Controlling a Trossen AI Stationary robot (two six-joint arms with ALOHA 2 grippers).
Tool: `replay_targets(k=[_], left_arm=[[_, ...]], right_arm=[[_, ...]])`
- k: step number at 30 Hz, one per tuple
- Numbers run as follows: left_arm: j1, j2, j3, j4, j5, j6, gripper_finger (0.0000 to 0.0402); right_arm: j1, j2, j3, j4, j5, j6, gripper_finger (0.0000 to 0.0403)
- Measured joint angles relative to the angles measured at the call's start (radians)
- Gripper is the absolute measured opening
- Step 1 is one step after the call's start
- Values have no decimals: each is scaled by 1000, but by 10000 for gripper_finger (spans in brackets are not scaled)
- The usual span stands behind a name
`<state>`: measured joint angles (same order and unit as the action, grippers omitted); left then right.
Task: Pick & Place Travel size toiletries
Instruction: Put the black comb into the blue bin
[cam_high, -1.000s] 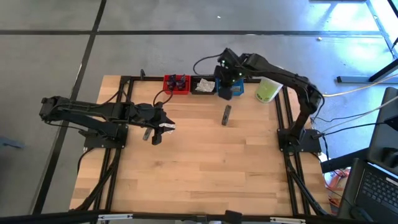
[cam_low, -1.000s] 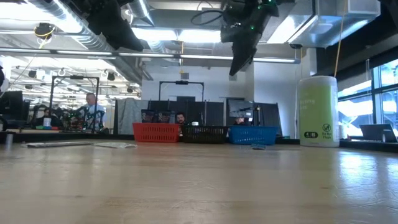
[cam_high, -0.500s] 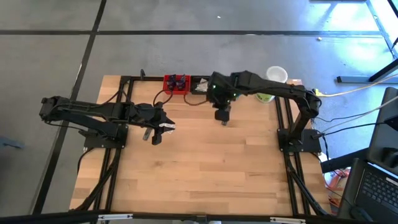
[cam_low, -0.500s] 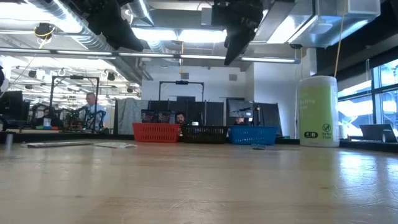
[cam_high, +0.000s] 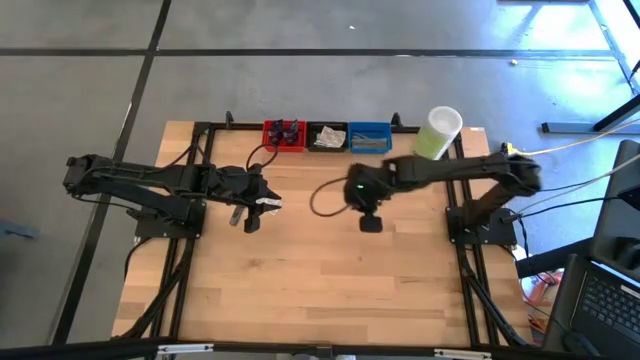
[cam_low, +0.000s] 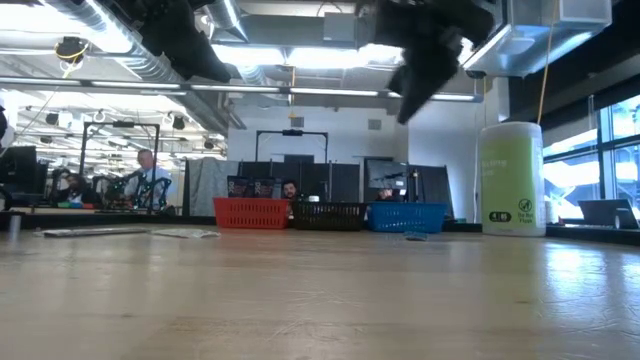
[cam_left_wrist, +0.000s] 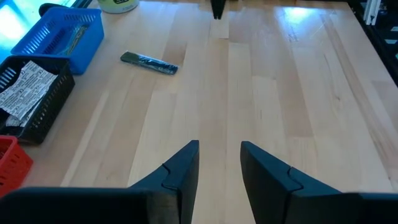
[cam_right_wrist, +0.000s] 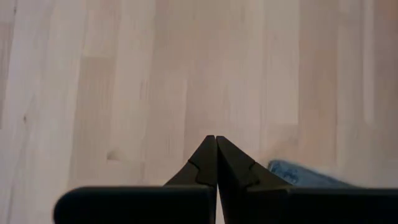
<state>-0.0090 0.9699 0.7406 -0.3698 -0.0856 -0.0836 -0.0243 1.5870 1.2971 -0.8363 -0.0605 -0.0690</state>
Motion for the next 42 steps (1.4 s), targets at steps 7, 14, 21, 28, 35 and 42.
replay_targets(k=[7, 14, 21, 28, 35, 42], left_arm=[[0, 0, 0, 0, 0, 0, 114], [0, 0, 0, 0, 0, 0, 114], [0, 0, 0, 0, 0, 0, 114], [0, 0, 0, 0, 0, 0, 114], [0, 0, 0, 0, 0, 0, 114], [0, 0, 0, 0, 0, 0, 114]], right_arm=[[0, -278, -361, 280, 49, 129, 7], [0, -444, -504, 298, 109, 224, 15], [0, -532, -636, 476, 106, 247, 5], [-11, -524, -694, 580, 251, 278, 36], [-54, -509, -724, 730, 334, 364, 90], [-117, -374, -739, 846, 334, 379, 166]])
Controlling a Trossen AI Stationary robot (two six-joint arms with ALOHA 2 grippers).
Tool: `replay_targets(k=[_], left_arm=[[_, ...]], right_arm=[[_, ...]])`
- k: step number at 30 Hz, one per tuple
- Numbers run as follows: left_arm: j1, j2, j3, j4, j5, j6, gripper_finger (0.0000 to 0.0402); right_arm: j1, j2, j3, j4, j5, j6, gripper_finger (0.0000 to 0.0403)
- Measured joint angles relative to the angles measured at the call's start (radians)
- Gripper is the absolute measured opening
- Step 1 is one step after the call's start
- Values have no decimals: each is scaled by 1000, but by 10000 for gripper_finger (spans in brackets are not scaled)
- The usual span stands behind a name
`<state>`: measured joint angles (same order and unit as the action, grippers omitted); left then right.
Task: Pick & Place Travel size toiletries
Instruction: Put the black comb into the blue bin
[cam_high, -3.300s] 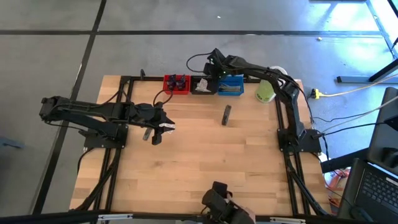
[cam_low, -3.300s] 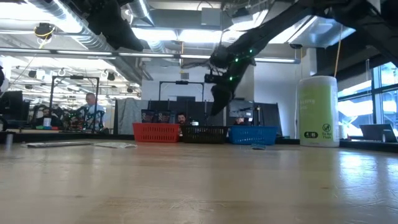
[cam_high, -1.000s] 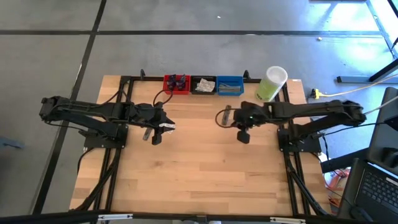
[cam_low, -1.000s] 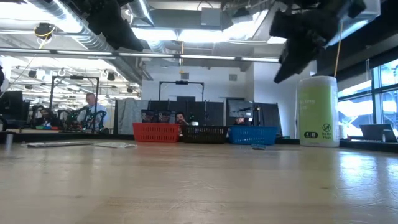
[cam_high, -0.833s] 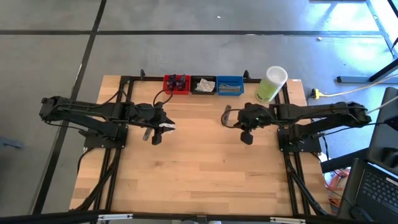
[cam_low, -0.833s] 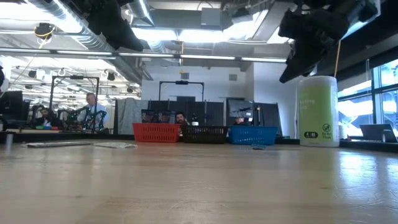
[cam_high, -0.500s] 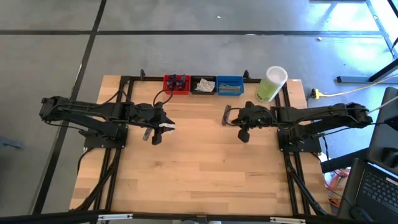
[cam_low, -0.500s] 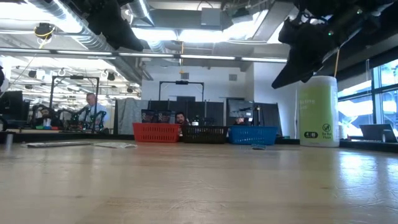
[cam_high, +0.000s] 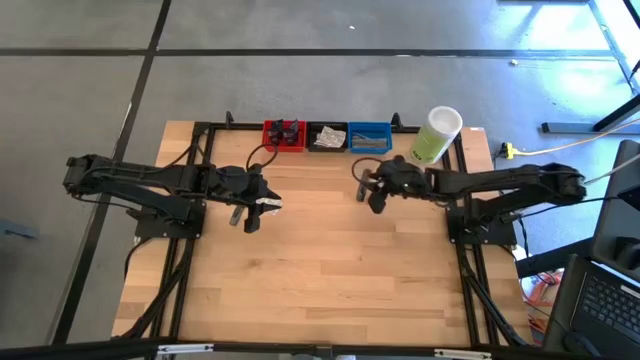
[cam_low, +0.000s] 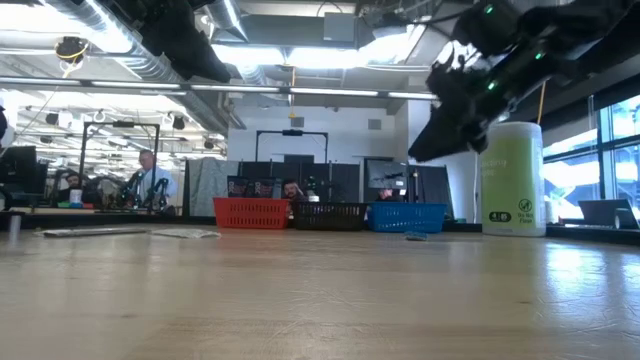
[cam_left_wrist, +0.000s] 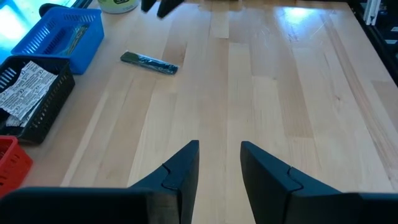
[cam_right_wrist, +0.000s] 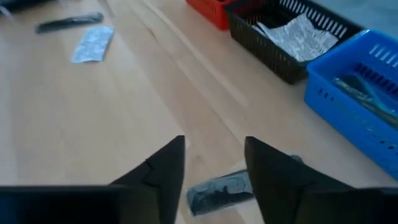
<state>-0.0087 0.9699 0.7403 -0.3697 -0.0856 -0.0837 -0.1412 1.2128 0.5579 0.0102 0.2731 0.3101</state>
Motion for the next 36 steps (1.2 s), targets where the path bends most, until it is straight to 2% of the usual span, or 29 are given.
replay_targets(k=[5, 9, 13, 18, 23, 29, 36], left_arm=[[0, 0, 0, 0, -1, 0, 114], [0, 0, 0, 9, -2, 1, 114], [0, 0, 0, 28, -2, 57, 114], [0, 0, 0, 50, -1, 38, 114], [0, -12, 0, -118, -8, -119, 114], [0, -11, 23, -424, -165, -362, 114], [0, -7, 23, -623, -210, -645, 114]], right_arm=[[-17, 130, 0, 132, -48, -8, 214], [-25, 164, 0, 134, -49, -29, 234], [-26, 156, 0, 87, -53, -29, 237], [-26, 144, 0, 58, -93, -12, 220], [-26, 144, 0, 25, -140, -11, 197], [-26, 144, 0, 6, -138, -30, 170], [-26, 144, 0, 6, -135, -41, 144]])
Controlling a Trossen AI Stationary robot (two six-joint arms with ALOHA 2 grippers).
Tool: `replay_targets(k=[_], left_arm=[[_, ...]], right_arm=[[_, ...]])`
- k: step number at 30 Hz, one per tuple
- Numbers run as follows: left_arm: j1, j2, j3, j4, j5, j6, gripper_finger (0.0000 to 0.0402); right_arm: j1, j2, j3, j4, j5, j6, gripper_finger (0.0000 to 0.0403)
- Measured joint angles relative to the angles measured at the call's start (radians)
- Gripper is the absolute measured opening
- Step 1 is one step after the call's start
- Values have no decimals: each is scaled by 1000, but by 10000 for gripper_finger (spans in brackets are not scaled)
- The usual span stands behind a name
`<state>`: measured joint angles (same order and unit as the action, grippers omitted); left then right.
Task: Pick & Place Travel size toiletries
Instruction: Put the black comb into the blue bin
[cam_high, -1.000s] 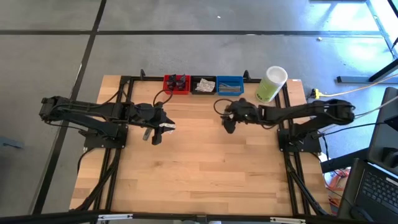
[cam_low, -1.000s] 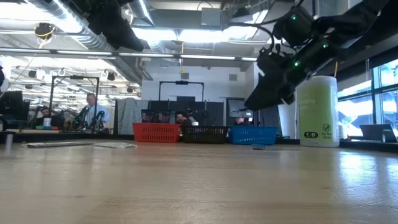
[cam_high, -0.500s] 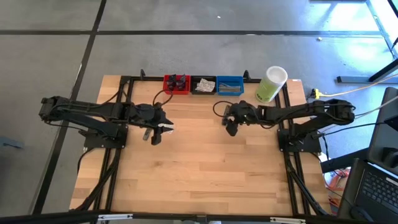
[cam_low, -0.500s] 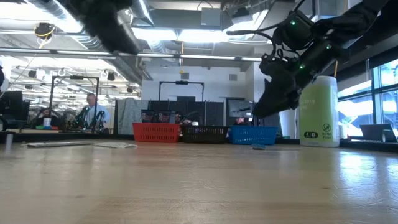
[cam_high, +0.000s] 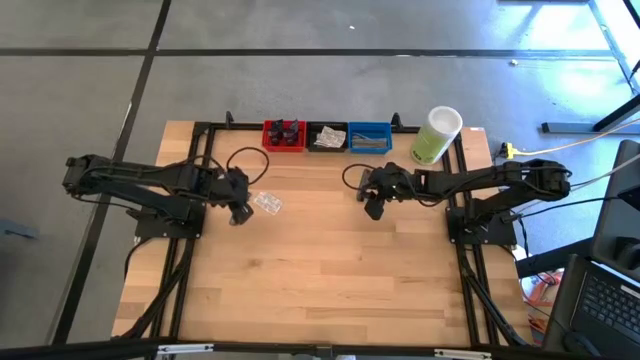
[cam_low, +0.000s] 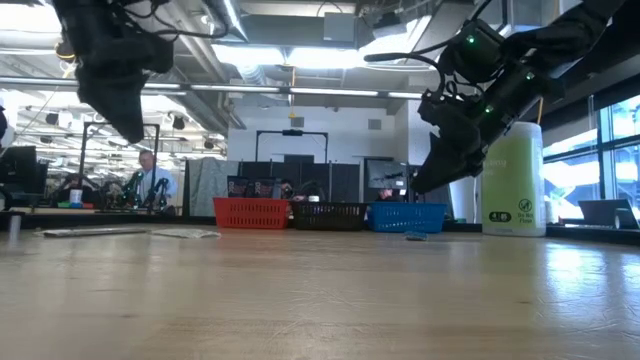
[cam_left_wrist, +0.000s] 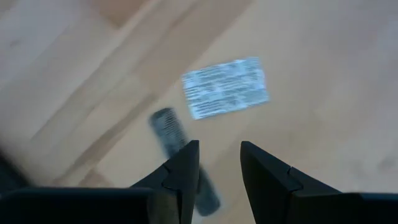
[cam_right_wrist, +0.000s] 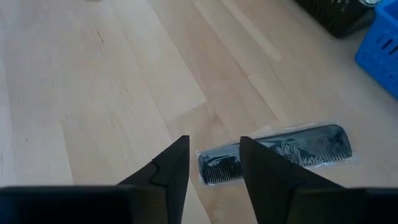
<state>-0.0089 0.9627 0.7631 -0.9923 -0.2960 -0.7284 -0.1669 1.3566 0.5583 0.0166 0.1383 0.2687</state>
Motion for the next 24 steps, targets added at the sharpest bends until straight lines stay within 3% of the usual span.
replay_targets(k=[4, 7, 14, 24], left_arm=[[0, 0, 0, -56, -89, -66, 114], [0, 0, 0, -66, -121, 12, 113], [5, 15, -16, -57, -114, 153, 113], [92, 183, -89, -50, -63, 80, 113]], right_arm=[[0, 0, 0, 0, 0, -5, 131], [0, 0, 0, -2, 1, -15, 122], [0, 0, 0, -2, 3, -34, 103], [0, 0, 0, -1, 3, -42, 83]])
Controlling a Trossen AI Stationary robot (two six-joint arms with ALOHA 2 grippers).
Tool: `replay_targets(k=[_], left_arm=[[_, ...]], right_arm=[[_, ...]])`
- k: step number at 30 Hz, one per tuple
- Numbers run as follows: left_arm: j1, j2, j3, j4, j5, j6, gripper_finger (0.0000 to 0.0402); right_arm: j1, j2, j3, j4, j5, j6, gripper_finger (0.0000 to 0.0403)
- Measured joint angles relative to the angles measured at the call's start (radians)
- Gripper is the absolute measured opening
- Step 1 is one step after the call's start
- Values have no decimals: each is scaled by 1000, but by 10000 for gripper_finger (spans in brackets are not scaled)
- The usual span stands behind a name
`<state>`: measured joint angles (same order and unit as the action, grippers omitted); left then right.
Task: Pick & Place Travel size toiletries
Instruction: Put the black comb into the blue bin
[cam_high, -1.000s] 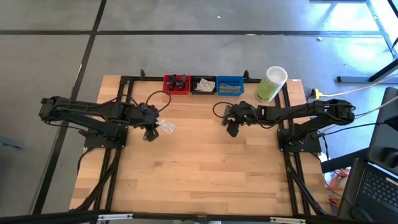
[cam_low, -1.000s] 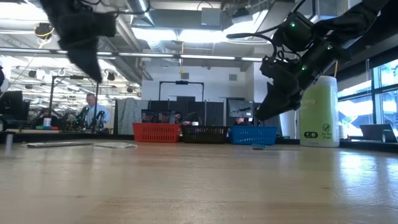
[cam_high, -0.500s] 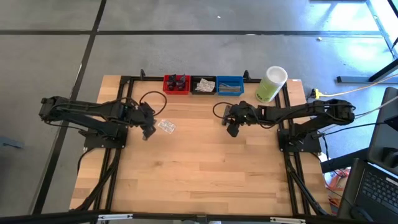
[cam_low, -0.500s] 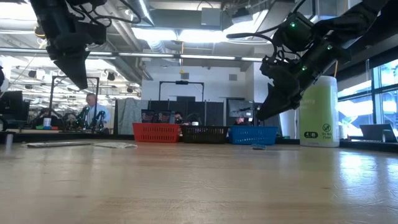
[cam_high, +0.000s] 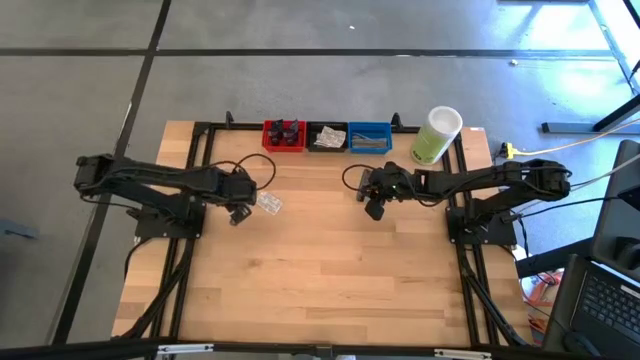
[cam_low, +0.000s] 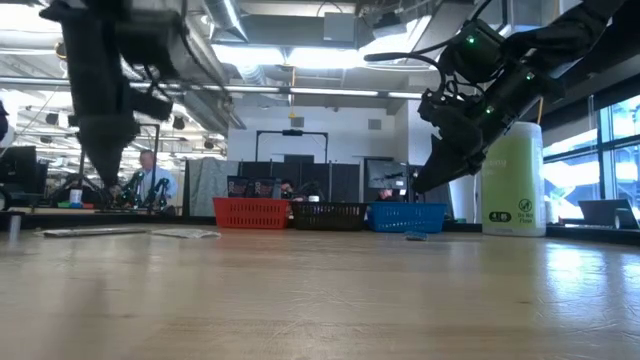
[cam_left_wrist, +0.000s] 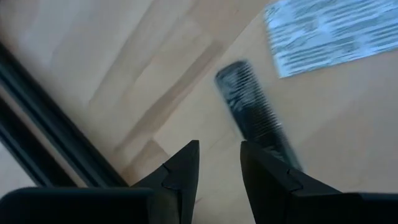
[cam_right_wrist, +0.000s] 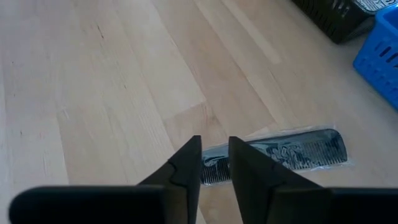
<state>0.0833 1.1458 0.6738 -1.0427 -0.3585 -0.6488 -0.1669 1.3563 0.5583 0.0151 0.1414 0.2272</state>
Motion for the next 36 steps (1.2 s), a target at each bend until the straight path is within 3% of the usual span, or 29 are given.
replay_targets(k=[16, 25, 36], left_arm=[[-5, 214, -82, 199, 10, -82, 113], [-10, 294, -75, 255, 23, -71, 113], [-132, 301, -74, 292, 90, -140, 113]], right_arm=[[0, 0, 0, 0, 0, -4, 63], [0, 0, 0, -1, -4, -5, 79], [0, 0, 1, -4, -3, -8, 100]])
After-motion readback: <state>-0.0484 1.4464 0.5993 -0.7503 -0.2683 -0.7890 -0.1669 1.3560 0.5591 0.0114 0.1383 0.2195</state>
